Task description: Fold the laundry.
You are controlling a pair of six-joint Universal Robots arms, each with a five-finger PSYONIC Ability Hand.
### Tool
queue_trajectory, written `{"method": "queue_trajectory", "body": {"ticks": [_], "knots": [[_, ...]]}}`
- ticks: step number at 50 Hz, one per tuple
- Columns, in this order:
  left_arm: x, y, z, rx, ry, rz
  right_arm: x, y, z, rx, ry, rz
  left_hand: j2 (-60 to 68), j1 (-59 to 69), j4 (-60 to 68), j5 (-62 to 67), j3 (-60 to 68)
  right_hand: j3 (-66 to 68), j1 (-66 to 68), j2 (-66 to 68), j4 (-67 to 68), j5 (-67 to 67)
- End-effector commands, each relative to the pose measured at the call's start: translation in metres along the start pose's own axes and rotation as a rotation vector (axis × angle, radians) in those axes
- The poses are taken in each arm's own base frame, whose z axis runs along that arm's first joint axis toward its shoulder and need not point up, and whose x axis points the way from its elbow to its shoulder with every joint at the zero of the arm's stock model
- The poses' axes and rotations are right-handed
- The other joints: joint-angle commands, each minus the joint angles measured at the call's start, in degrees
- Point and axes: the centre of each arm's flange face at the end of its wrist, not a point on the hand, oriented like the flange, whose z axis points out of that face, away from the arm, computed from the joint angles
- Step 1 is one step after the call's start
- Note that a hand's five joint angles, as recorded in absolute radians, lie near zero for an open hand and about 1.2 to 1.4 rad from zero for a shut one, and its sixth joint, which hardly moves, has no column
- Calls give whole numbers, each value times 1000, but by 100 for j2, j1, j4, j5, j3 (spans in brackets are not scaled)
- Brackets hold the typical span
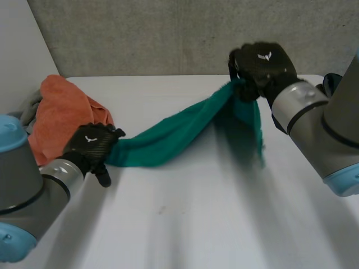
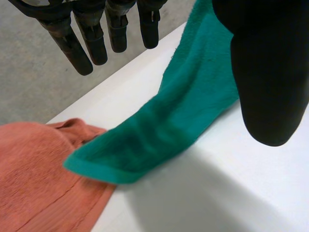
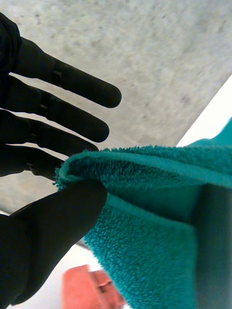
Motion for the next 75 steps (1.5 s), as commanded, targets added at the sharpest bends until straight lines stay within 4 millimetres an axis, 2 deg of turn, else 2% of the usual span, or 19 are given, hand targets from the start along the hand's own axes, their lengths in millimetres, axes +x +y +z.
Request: {"method": "queue_trajectory", "body": {"ticks": [1, 9, 13, 14, 15, 17, 21, 26, 29, 33, 37, 45, 51, 52, 54, 57, 61, 68, 75], "knots": [[33, -12, 1, 58, 52, 2, -27, -48, -25, 57, -77, 71, -277, -304, -229, -318, -331, 1176, 1544, 1232, 1148, 1257], [76, -15, 14, 57, 59, -14, -46, -76, -45, 130, -115, 88, -5, -32, 43, -46, -59, 1176, 1544, 1232, 1148, 1257], [92, -5, 17, 17, 47, -27, -45, -81, -48, 143, -98, 85, 2963, 2936, 3012, 2922, 2909, 1176, 1544, 1232, 1148, 1257], [93, -3, 16, 6, 38, -29, -42, -79, -47, 140, -84, 81, 5688, 5661, 5736, 5647, 5634, 1176, 1544, 1232, 1148, 1257], [91, -4, 16, 4, 26, -35, -41, -79, -47, 139, -79, 76, 6713, 6686, 6761, 6671, 6659, 1176, 1544, 1232, 1148, 1257], [86, -9, 14, 10, 10, -44, -37, -76, -44, 134, -66, 57, 6723, 6696, 6771, 6682, 6669, 1176, 1544, 1232, 1148, 1257], [65, -48, -16, 83, 10, -68, -23, -63, -36, 97, -20, -36, 6723, 6696, 6771, 6682, 6669, 1176, 1544, 1232, 1148, 1257], [42, -111, -79, 241, 160, -56, -14, -47, -28, 53, -4, -155, 6723, 6696, 6771, 6682, 6669, 1176, 1544, 1232, 1148, 1257], [37, -127, -96, 280, 233, -51, -15, -40, -24, 42, -16, -166, 6723, 6696, 6771, 6682, 6669, 1176, 1544, 1232, 1148, 1257], [21, -127, -72, 238, 226, -73, -22, -22, -10, 36, -59, -164, 6723, 6696, 6771, 6682, 6669, 1176, 1544, 1232, 1148, 1257], [14, -112, -29, 143, 183, -81, -34, 5, 10, 41, -94, -168, 6723, 6696, 6771, 6682, 6669, 1176, 1544, 1232, 1148, 1257], [11, -47, 71, -113, 91, -3, -59, 54, 42, 56, -96, -203, 6723, 6696, 6771, 6682, 6669, 1176, 1544, 1232, 1148, 1257], [7, -18, 114, -204, 40, 13, -75, 83, 54, 15, -41, -226, 6723, 6696, 6771, 6682, 6669, 1176, 1544, 1232, 1148, 1257], [7, -17, 117, -209, 38, 13, -78, 87, 54, 8, -38, -229, 6409, 6382, 6457, 6367, 6355, 1176, 1544, 1232, 1148, 1257], [7, -18, 124, -217, 31, 14, -87, 95, 53, -12, -33, -234, 3458, 3431, 3506, 3417, 3404, 1176, 1544, 1232, 1148, 1257], [8, -23, 123, -216, 20, 21, -99, 101, 49, -26, -39, -237, 1132, 1105, 1180, 1091, 1078, 1176, 1544, 1232, 1148, 1257], [-1, -41, 112, -184, -59, 22, -103, 102, 47, -31, -23, -234, -152, -179, -104, -193, -206, 1176, 1544, 1232, 1148, 1257], [-10, -83, 68, -22, -177, 19, -89, 91, 46, -37, 64, -226, -172, -199, -124, -213, -226, 1176, 1544, 1232, 1148, 1257], [25, -76, 22, 9, -70, 42, -85, 78, 33, -71, 65, -201, 366, 339, 414, 324, 312, 1176, 1544, 1232, 1148, 1257]]}}
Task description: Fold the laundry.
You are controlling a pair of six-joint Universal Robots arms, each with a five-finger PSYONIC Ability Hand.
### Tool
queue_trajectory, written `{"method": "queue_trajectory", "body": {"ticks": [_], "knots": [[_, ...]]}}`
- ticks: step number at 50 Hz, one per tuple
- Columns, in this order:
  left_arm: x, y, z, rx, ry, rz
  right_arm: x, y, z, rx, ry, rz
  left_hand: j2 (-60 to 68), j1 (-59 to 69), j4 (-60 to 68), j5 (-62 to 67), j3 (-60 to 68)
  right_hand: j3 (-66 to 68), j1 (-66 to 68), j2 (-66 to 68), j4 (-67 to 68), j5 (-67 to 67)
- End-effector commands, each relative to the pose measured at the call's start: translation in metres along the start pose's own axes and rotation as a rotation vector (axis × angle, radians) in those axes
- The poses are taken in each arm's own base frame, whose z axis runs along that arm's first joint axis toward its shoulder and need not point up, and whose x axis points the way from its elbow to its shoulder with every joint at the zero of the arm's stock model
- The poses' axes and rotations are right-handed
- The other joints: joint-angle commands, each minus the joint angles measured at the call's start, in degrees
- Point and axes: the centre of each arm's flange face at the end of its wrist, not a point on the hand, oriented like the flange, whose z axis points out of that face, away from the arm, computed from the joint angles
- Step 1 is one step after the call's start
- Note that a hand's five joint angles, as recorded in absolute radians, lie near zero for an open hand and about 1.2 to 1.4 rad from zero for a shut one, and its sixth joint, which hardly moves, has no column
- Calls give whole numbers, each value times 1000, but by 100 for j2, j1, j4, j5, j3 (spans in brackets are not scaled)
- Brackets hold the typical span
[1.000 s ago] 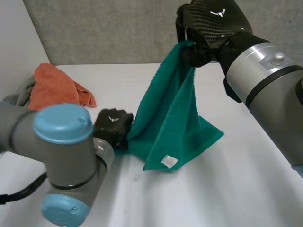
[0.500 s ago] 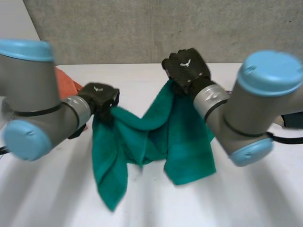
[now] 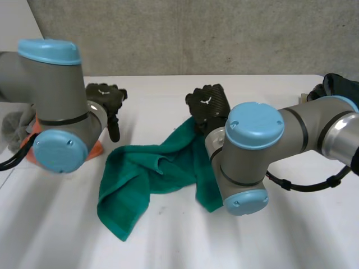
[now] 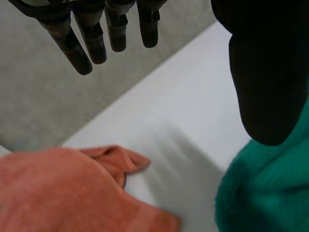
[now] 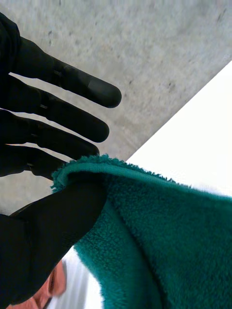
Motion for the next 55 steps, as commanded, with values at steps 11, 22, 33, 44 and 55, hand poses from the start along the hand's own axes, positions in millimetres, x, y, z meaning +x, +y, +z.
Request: {"method": "queue_trajectory", "body": {"ticks": [11, 22, 33, 44, 55], "knots": [[75, 17, -99, 32, 235, -55, 13, -21, -30, -65, -30, 56, 487, 461, 523, 396, 440, 1175, 1544, 1232, 1146, 1257], [114, 27, -93, -10, 160, -102, 20, -17, -32, -84, -19, 66, 571, 545, 607, 480, 524, 1175, 1544, 1232, 1146, 1257], [124, 41, -71, 3, 24, -66, 24, -11, -33, -100, -10, 89, 2101, 2076, 2138, 2011, 2055, 1175, 1544, 1232, 1146, 1257], [108, 45, -52, 38, -56, 17, 36, -6, -25, -105, 13, 80, 2135, 2109, 2171, 2044, 2088, 1175, 1544, 1232, 1146, 1257], [98, 58, -35, 42, 6, 103, 35, 1, -20, -115, 2, 67, 6232, 6207, 6269, 6142, 6186, 1175, 1544, 1232, 1146, 1257]]}}
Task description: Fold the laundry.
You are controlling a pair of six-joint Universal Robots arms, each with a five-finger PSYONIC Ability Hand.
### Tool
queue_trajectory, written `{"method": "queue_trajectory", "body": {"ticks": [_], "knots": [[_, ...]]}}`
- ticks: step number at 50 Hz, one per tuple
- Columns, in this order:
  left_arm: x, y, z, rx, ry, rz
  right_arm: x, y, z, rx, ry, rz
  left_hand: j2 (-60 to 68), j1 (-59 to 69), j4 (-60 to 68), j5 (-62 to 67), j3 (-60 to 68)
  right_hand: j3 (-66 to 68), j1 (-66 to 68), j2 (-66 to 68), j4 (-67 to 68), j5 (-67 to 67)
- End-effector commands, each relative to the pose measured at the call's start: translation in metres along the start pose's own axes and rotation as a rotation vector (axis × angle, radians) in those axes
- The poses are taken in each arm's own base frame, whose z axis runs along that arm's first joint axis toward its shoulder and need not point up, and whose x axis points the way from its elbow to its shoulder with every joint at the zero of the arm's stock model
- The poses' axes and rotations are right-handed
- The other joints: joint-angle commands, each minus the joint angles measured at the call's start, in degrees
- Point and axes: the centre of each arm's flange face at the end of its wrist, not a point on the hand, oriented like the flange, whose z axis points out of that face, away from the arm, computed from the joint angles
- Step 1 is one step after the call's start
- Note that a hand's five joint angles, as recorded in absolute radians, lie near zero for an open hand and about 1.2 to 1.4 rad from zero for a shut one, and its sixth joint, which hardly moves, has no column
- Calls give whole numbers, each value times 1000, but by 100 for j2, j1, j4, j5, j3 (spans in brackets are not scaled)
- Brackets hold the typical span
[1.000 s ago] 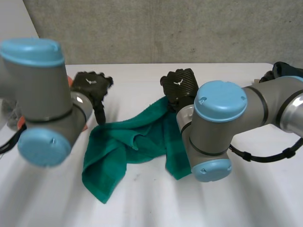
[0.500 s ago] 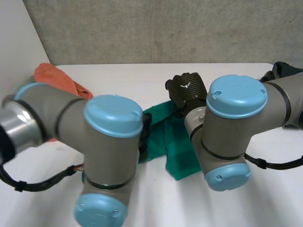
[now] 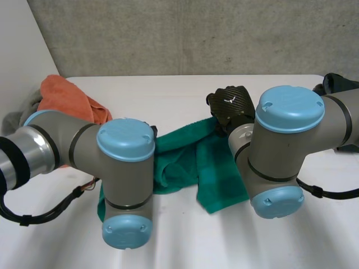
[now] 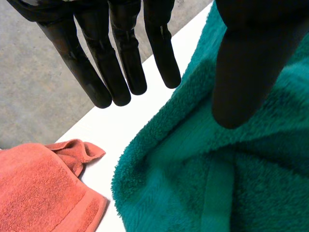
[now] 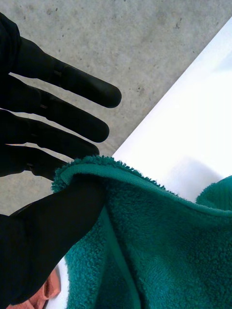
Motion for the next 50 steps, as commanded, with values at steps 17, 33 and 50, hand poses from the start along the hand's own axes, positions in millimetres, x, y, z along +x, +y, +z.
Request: {"method": "queue_trajectory", "body": {"ticks": [17, 33, 50], "knots": [[-21, -11, -19, -55, 226, -114, -1, 2, 8, 4, -22, -32, -691, -780, -671, -649, -688, 1175, 1544, 1232, 1146, 1257], [21, 0, -30, -114, 228, -204, -3, 6, 6, -12, -26, -32, -1484, -1573, -1464, -1441, -1481, 1175, 1544, 1232, 1146, 1257], [10, 6, 11, -41, -27, -136, -2, 10, 6, -26, -27, -31, 784, 695, 804, 826, 787, 1175, 1544, 1232, 1146, 1257]]}}
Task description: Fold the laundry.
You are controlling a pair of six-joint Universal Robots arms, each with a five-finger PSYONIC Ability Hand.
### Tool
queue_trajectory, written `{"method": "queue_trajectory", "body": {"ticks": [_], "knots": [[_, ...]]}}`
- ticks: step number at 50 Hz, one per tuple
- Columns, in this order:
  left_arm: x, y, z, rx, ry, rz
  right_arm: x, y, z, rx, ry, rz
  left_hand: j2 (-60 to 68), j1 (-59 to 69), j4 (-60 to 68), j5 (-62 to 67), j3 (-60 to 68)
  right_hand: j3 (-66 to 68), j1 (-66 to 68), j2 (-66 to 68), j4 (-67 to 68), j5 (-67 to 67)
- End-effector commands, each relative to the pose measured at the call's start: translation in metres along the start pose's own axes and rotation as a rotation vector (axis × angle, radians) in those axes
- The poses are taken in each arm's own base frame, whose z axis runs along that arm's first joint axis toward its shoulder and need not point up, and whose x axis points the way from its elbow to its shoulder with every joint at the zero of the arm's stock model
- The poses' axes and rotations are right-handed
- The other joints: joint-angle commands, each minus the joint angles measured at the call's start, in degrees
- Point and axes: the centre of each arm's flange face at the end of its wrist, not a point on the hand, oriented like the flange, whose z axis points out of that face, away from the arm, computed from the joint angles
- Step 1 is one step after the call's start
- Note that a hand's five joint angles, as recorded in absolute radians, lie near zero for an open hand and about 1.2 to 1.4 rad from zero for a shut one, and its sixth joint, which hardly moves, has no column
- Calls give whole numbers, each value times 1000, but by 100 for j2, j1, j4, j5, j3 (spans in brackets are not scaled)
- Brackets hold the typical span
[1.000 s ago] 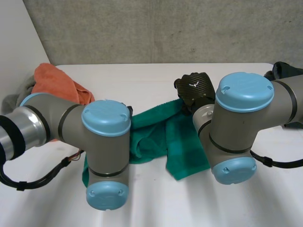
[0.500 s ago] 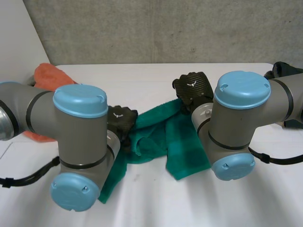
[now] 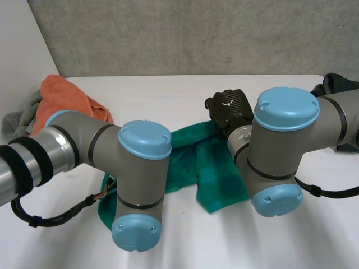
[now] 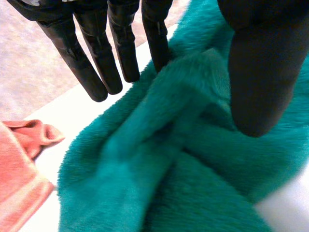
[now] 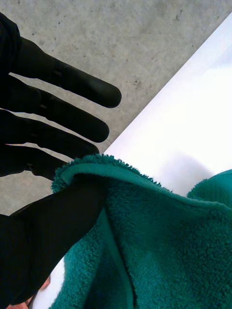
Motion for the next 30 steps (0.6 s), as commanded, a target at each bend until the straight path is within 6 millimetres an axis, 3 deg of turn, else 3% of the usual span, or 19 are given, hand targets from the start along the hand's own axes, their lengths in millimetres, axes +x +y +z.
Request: {"method": "queue_trajectory", "body": {"ticks": [1, 2, 3, 4, 8, 13, 22, 25, 30], "knots": [[-12, -3, 12, 46, -73, 13, 1, 2, 1, -3, 2, -1, 2070, 2037, 2042, 2049, 2068, 1175, 1544, 1231, 1146, 1257], [-13, -4, 13, 53, -74, 10, 1, 2, 1, -4, 0, -1, 2607, 2574, 2579, 2585, 2605, 1175, 1544, 1231, 1146, 1257], [-15, -5, 16, 63, -71, 9, 1, 3, 2, -6, 3, -1, 4261, 4228, 4233, 4239, 4259, 1175, 1544, 1231, 1146, 1257], [-18, -5, 17, 65, -65, 10, 1, 2, 2, -5, 3, -1, 4875, 4842, 4847, 4854, 4873, 1175, 1544, 1231, 1146, 1257], [-27, -11, 19, 76, -31, 5, 4, 1, 2, -1, 10, -2, 4882, 4849, 4853, 4860, 4879, 1175, 1544, 1231, 1146, 1257], [-47, -32, 4, 88, 39, -14, 10, -6, 0, 2, 6, -15, 4882, 4849, 4853, 4860, 4879, 1175, 1544, 1231, 1146, 1257], [-112, -77, -20, 122, 123, -44, 26, -36, -22, -29, -142, -129, 4882, 4849, 4853, 4860, 4879, 1175, 1544, 1231, 1146, 1257], [-124, -80, -21, 104, 146, -9, 26, -39, -31, -64, -186, -164, 4882, 4849, 4853, 4860, 4879, 1175, 1544, 1231, 1146, 1257], [-121, -66, -21, 32, 226, 100, 25, -35, -44, -143, -234, -202, 4882, 4849, 4853, 4860, 4879, 1175, 1544, 1231, 1146, 1257]]}}
